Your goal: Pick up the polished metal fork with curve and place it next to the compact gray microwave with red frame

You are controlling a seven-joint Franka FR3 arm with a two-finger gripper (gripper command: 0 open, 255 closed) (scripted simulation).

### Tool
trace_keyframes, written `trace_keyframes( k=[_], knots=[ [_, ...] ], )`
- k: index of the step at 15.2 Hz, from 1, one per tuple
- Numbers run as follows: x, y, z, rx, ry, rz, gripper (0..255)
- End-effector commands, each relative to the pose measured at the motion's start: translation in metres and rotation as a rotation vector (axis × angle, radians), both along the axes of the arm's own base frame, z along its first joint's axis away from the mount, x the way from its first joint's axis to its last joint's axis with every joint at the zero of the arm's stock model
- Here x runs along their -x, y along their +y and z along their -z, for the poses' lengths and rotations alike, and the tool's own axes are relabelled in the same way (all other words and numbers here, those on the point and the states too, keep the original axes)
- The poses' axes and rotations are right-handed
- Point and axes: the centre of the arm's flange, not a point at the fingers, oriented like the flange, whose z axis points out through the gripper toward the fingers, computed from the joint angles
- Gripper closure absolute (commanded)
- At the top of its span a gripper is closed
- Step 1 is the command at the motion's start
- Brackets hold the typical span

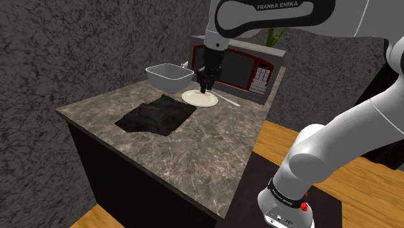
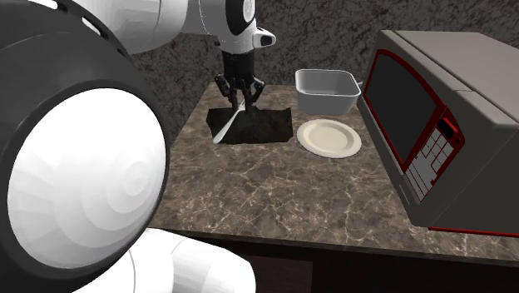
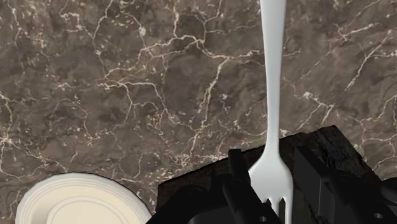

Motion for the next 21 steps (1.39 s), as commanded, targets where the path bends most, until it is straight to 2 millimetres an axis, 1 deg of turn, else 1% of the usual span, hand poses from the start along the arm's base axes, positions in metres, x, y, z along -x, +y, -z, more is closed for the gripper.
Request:
trace_keyframes(
  k=[1,21],
  knots=[
    [0.000,0.000,-0.012,0.000,0.000,0.000,255],
    [0.000,0.000,-0.117,0.000,0.000,0.000,255]
  ],
)
